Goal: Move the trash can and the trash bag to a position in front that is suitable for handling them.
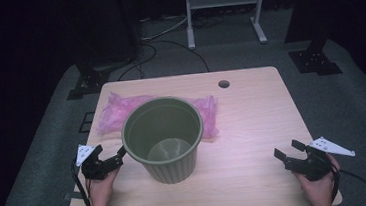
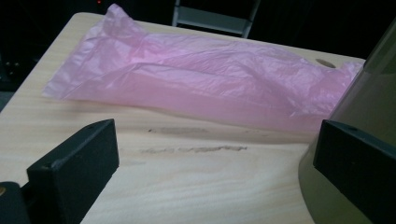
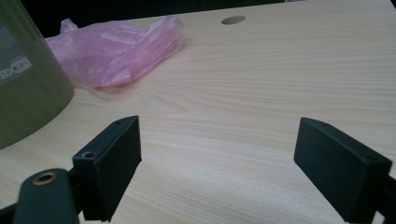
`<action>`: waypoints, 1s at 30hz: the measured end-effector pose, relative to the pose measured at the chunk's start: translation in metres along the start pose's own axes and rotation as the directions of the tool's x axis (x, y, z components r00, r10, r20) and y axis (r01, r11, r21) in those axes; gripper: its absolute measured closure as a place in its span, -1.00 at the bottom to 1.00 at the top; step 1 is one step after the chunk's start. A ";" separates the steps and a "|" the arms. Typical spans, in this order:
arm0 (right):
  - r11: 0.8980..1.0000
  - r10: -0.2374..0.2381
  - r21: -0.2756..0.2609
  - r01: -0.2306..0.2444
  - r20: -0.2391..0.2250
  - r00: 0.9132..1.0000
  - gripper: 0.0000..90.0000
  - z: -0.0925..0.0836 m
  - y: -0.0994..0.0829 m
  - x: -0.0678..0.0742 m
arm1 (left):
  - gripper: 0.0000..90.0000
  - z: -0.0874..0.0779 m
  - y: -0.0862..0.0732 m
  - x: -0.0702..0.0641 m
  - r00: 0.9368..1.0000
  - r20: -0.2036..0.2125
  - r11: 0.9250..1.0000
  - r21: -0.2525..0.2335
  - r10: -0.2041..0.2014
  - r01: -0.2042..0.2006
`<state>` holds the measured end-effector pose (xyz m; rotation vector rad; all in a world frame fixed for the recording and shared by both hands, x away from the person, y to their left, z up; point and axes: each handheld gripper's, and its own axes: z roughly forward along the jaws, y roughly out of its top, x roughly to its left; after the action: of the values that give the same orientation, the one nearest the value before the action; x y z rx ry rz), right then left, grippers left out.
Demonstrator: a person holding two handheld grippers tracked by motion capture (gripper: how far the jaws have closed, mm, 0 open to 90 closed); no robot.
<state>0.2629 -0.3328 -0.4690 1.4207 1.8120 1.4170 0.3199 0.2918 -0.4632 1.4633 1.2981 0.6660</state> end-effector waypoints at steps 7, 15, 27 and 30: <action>1.000 0.002 -0.001 -0.002 0.000 1.000 -0.69 -0.001 0.000 -0.001 | -1.00 0.014 0.005 -0.014 0.998 0.045 0.999 0.016 0.040 -0.041; 1.000 0.004 0.000 -0.004 0.001 1.000 -0.69 -0.002 0.000 -0.002 | -1.00 0.023 0.007 -0.031 0.996 0.070 0.998 0.027 0.062 -0.064; 1.000 0.005 0.002 -0.005 -0.002 1.000 -0.69 -0.002 -0.001 -0.003 | -1.00 0.037 0.007 -0.065 0.985 0.137 0.992 0.058 0.101 -0.110; 1.000 0.003 0.002 -0.003 -0.001 1.000 -0.69 -0.002 -0.001 -0.004 | -1.00 0.043 0.007 -0.079 0.978 0.166 0.988 0.065 0.126 -0.138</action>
<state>0.2622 -0.3373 -0.4699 1.4249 1.8128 1.4179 0.3397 0.2044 -0.4538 1.6415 1.1191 0.5764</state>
